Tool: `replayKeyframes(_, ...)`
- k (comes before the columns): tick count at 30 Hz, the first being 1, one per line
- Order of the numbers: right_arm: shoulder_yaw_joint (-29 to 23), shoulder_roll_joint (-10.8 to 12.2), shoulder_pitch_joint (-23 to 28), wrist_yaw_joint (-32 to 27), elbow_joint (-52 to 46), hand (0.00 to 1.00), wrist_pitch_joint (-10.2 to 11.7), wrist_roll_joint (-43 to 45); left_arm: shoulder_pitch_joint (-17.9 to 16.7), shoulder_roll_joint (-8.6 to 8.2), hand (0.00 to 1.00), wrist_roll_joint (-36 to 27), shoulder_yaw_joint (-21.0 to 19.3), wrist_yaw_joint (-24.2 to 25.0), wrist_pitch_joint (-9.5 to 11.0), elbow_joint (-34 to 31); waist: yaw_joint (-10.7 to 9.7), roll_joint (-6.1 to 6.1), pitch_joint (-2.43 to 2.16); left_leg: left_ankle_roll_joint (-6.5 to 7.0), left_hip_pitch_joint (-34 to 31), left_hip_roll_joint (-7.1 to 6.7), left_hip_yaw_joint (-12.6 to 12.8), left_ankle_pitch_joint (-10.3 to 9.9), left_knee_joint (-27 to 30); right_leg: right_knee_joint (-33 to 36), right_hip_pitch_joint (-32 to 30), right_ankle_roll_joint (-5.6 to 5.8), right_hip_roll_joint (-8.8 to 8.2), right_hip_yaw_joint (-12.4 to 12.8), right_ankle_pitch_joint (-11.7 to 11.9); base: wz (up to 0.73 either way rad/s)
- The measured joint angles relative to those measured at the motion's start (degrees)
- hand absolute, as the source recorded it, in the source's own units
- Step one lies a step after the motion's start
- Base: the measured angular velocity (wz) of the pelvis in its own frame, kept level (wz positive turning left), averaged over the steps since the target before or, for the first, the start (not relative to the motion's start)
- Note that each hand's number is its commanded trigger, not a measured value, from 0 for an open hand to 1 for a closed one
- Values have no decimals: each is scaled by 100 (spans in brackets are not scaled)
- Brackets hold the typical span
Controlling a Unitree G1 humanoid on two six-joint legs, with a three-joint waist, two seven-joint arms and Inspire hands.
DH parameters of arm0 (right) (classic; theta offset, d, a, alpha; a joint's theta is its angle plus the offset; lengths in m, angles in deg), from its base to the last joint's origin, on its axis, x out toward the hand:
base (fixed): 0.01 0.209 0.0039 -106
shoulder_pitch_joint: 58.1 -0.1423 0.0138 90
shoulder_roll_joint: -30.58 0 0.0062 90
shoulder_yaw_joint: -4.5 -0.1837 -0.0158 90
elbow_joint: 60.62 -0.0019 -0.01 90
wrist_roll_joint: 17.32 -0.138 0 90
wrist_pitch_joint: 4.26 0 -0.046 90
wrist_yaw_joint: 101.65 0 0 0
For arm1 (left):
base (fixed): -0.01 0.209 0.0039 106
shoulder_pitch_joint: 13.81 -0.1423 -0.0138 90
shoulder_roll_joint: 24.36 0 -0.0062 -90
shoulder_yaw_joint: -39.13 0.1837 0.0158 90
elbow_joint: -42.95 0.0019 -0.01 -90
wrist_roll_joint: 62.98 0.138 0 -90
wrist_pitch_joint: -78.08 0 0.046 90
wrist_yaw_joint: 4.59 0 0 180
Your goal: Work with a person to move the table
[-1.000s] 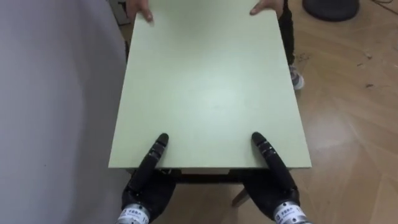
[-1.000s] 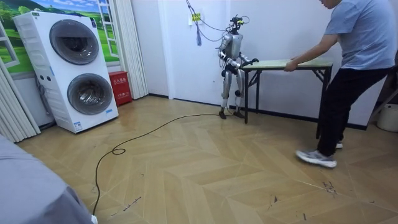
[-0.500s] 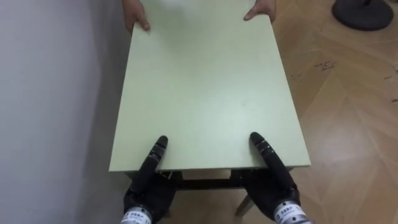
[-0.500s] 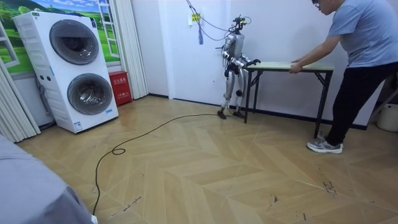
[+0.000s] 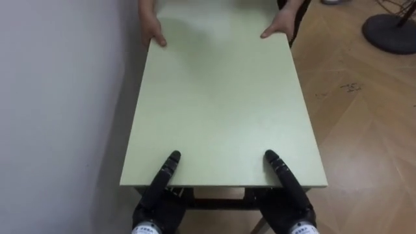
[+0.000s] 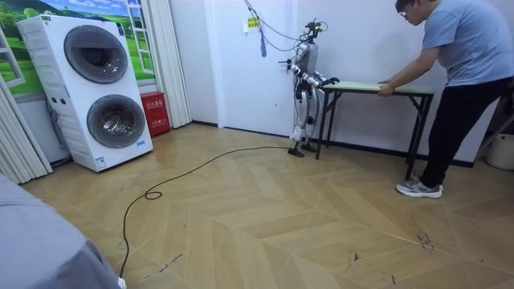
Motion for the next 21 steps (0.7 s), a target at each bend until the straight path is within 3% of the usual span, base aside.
replayKeyframes(21, 52, 70, 3, 51, 243, 100, -6, -3, 0, 18, 100, 273, -3, 26, 36, 214, 41, -23, 12, 24, 149, 10, -30, -29, -161, -136, 147, -13, 20, -9, 32, 0)
